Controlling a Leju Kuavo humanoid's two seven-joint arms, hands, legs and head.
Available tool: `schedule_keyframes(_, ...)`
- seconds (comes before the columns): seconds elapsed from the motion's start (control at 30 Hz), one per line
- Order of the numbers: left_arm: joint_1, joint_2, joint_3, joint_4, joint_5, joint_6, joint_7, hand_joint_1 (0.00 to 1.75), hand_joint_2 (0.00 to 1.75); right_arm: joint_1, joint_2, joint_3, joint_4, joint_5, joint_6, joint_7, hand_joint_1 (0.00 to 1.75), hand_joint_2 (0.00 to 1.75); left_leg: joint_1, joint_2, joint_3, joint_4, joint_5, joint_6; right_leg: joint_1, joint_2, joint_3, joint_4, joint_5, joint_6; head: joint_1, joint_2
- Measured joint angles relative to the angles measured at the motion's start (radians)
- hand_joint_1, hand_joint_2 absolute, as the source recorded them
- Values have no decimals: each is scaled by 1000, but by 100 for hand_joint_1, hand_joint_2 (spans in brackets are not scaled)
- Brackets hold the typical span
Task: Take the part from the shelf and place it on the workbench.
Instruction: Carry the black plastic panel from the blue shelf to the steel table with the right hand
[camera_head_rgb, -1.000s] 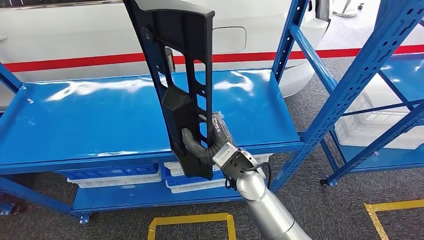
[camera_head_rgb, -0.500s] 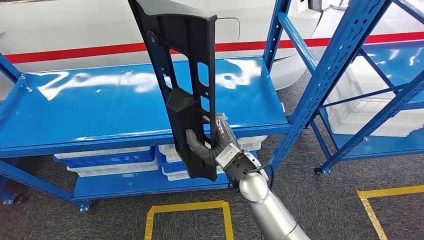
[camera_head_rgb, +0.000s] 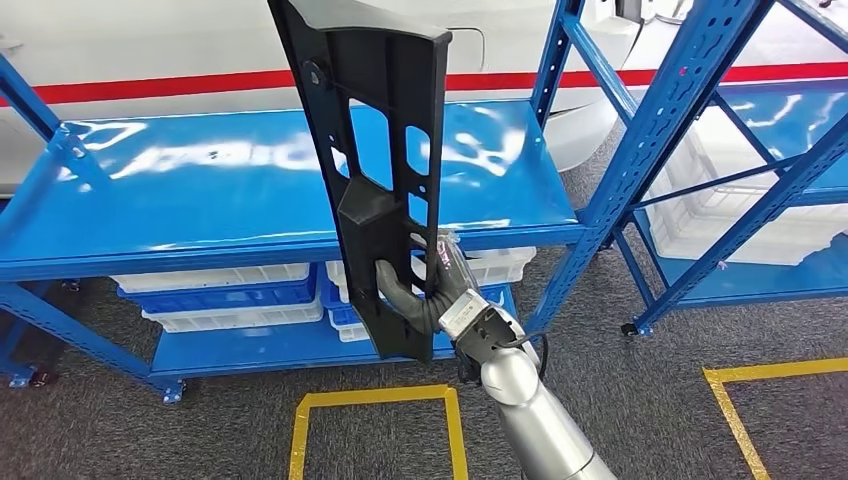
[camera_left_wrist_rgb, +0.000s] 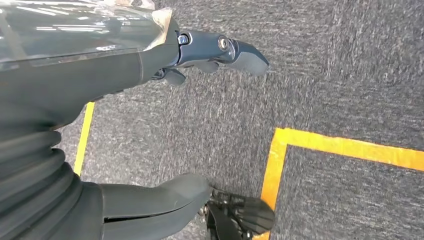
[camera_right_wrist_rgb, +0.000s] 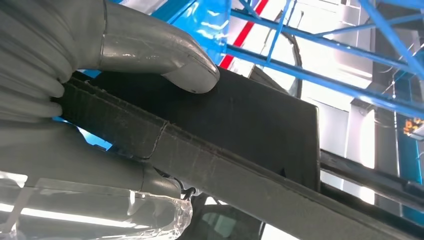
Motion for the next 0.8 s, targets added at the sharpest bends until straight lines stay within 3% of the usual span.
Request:
schedule_keyframes(0.03, -1, 0, 0, 0, -2, -2, 0, 0, 175, 2, -1, -4, -2, 1, -1, 0, 175, 175, 1, 3, -9, -4, 11, 9, 1, 0, -13, 31, -29, -4, 0, 0)
schedule_keyframes(0.1, -1, 1, 0, 0, -5, -7, 1, 0, 175, 7, -2, -12, -4, 2, -2, 0, 175, 175, -1, 5, -35, -5, 33, 19, 2, 0, -51, 143, -110, -15, 2, 0)
schedule_keyframes(0.13, -1, 1, 0, 0, -7, -9, 1, 0, 175, 10, -3, -15, -5, 3, -2, 0, 175, 175, -3, 6, -50, -5, 44, 20, 2, 1, -65, 205, -140, -16, 2, 0)
schedule_keyframes(0.17, -1, 1, 0, 0, -8, -9, 1, 0, 175, 14, -3, -17, -5, 3, -2, 0, 175, 175, -4, 7, -65, -4, 55, 21, 2, 1, -69, 247, -152, -12, 2, 0)
schedule_keyframes(0.2, -1, 1, 0, 0, -8, -9, 1, 0, 175, 17, -4, -18, -5, 3, -3, 0, 175, 175, -6, 9, -80, -4, 67, 21, 2, 0, -57, 256, -144, -3, 2, 0)
schedule_keyframes(0.27, -1, 0, 0, 0, -9, -8, 1, 0, 175, 19, -4, -19, -5, 3, -3, 0, 175, 175, -10, 10, -106, -3, 89, 19, 3, 0, 19, 172, -100, 10, 2, 0)
schedule_keyframes(0.33, -2, -1, 0, 0, -10, -7, 1, 0, 175, 18, -4, -19, -8, 5, -3, -2, 175, 175, -14, 10, -124, -2, 110, 12, 10, 0, 124, 19, -86, 1, 1, 0)
schedule_keyframes(0.4, -2, -1, 0, 0, -12, -7, 0, 0, 175, 18, -4, -19, -12, 12, -5, -8, 175, 175, -15, 10, -130, -6, 132, 3, 17, 1, 170, -69, -95, -15, -1, 0)
schedule_keyframes(0.47, -1, 1, 1, 0, -15, -7, -1, 0, 175, 18, -5, -19, -13, 18, -8, -15, 175, 175, -12, 9, -135, -15, 149, -10, 13, 0, 158, -81, -79, -30, -1, 0)
schedule_keyframes(0.5, 0, 2, 1, 0, -16, -7, -1, 0, 175, 18, -5, -19, -13, 20, -9, -18, 175, 175, -9, 6, -143, -8, 135, -17, 8, -1, 149, -82, -66, -40, -2, 0)
schedule_keyframes(0.53, 1, 3, 1, 0, -16, -7, -2, 0, 175, 19, -5, -19, -13, 20, -10, -20, 175, 175, -7, 4, -153, 13, 100, -24, 2, -3, 138, -85, -50, -49, -3, 0)
schedule_keyframes(0.6, 1, 5, 1, 0, -16, -7, -1, 0, 175, 20, -4, -19, -13, 20, -11, -23, 175, 175, 3, 0, -177, 111, -9, -38, -2, -4, 111, -84, -22, -58, -6, 0)
schedule_keyframes(0.63, 1, 5, 1, 0, -16, -7, -1, 0, 175, 21, -4, -19, -13, 20, -12, -25, 175, 175, 7, 0, -187, 176, -50, -45, -2, -4, 95, -82, -9, -58, -6, 0)
schedule_keyframes(0.67, 1, 6, 1, 0, -16, -7, -1, 0, 175, 23, -5, -19, -13, 19, -13, -27, 175, 175, 12, 0, -190, 230, -66, -50, -2, -5, 78, -79, 2, -55, -6, 0)
schedule_keyframes(0.73, 1, 8, 1, 0, -16, -7, 0, 0, 175, 26, -6, -19, -13, 18, -14, -31, 175, 175, 21, 0, -160, 260, -37, -60, -5, -5, 42, -68, 22, -48, -7, 0)
schedule_keyframes(0.8, 0, 9, 1, 0, -18, -7, 0, 0, 175, 30, -6, -19, -15, 11, -16, -34, 175, 175, 29, -1, -65, 160, -5, -66, -8, -5, 10, -51, 35, -37, -7, 0)
